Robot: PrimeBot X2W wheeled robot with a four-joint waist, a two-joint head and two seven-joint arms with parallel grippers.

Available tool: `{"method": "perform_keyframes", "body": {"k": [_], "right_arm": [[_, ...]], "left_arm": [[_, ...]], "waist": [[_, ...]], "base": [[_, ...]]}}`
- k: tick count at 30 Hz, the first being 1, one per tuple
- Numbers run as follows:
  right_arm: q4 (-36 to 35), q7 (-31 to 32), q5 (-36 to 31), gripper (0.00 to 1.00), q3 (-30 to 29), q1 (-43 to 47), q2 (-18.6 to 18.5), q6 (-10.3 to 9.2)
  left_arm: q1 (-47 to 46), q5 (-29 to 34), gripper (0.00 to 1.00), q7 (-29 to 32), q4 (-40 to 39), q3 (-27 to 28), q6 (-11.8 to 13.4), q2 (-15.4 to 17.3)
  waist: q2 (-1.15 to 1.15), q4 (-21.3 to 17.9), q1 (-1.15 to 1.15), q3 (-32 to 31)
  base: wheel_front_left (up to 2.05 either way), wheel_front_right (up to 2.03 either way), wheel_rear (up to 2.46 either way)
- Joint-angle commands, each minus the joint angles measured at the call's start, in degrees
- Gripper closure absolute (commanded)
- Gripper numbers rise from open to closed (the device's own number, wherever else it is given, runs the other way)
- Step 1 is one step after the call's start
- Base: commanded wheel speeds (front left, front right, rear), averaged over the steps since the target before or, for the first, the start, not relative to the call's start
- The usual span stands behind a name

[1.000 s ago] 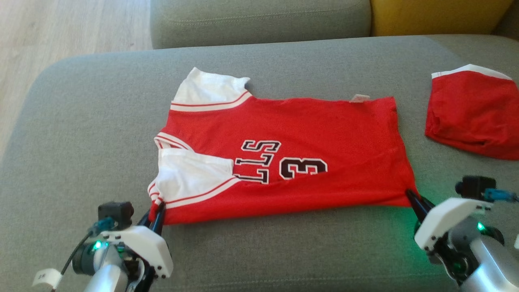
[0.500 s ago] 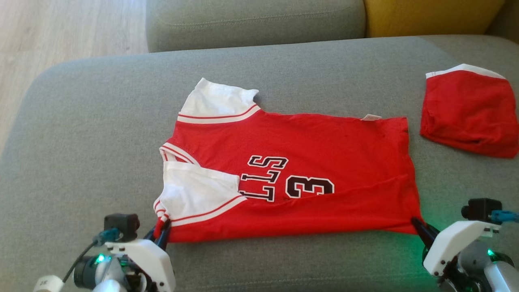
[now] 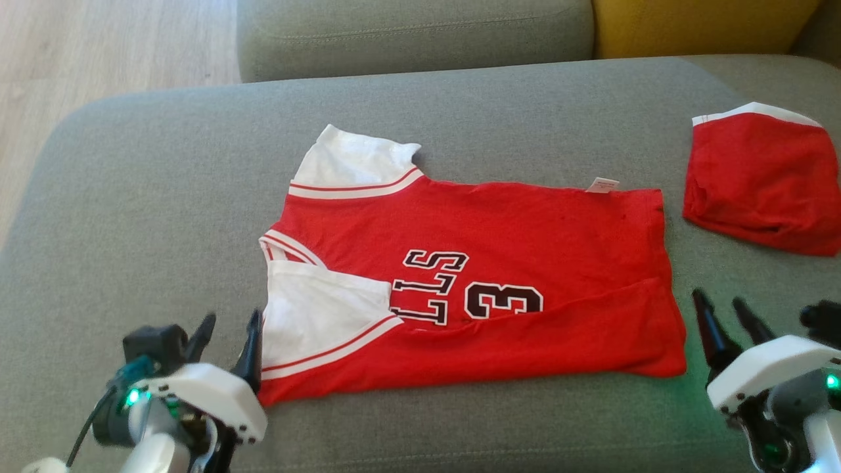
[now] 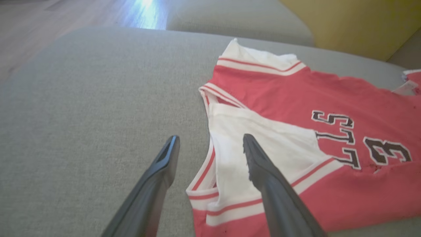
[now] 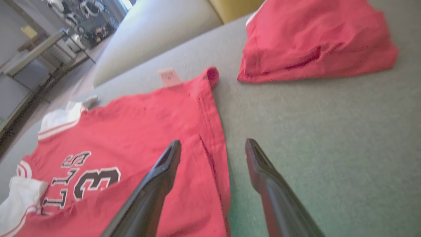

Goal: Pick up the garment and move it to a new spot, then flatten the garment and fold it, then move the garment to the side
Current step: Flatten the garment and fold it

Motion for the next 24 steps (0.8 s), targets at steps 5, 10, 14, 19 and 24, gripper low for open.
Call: {"method": "perform_keyframes", "body": {"k": [5, 10, 14, 19, 24], "right_arm": [[-5.90, -9.02, -0.96, 0.00, 0.61, -2.97, 4.11, 0.21], [-8.20, -15.84, -3.97, 0.00, 5.11, -3.46, 5.37, 0.21], [-8.43, -19.65, -6.72, 0.00, 7.49, -4.40, 5.87, 0.21], [-8.48, -22.11, -10.46, 0.00, 9.72, -6.94, 6.75, 0.21], [-8.40, -23.15, -13.93, 0.00, 10.33, -9.45, 7.69, 0.21]], "left_arm": [[-6.15, -1.59, 0.00, -8.98, -3.33, 4.82, 0.19, -1.19], [-8.43, -2.38, 0.00, -13.58, -4.15, 6.43, -0.88, -2.88], [-10.04, -1.51, 0.00, -14.32, -3.85, 6.40, -1.64, -2.99], [-14.60, -0.12, 0.00, -13.53, -2.18, 5.78, -2.33, -1.41], [-20.76, 1.52, 0.00, -9.87, -0.12, 4.62, -3.32, 1.18]], "waist": [[0.00, -0.25, 0.00, 0.27], [0.00, -1.36, 0.00, 1.17], [0.00, -2.73, 0.00, 2.56], [0.00, -5.01, 0.00, 6.16], [0.00, -7.14, 0.00, 9.93]], "base": [[0.00, 0.00, 0.00], [0.00, 0.00, 0.00], [0.00, 0.00, 0.00], [0.00, 0.00, 0.00], [0.00, 0.00, 0.00]]}}
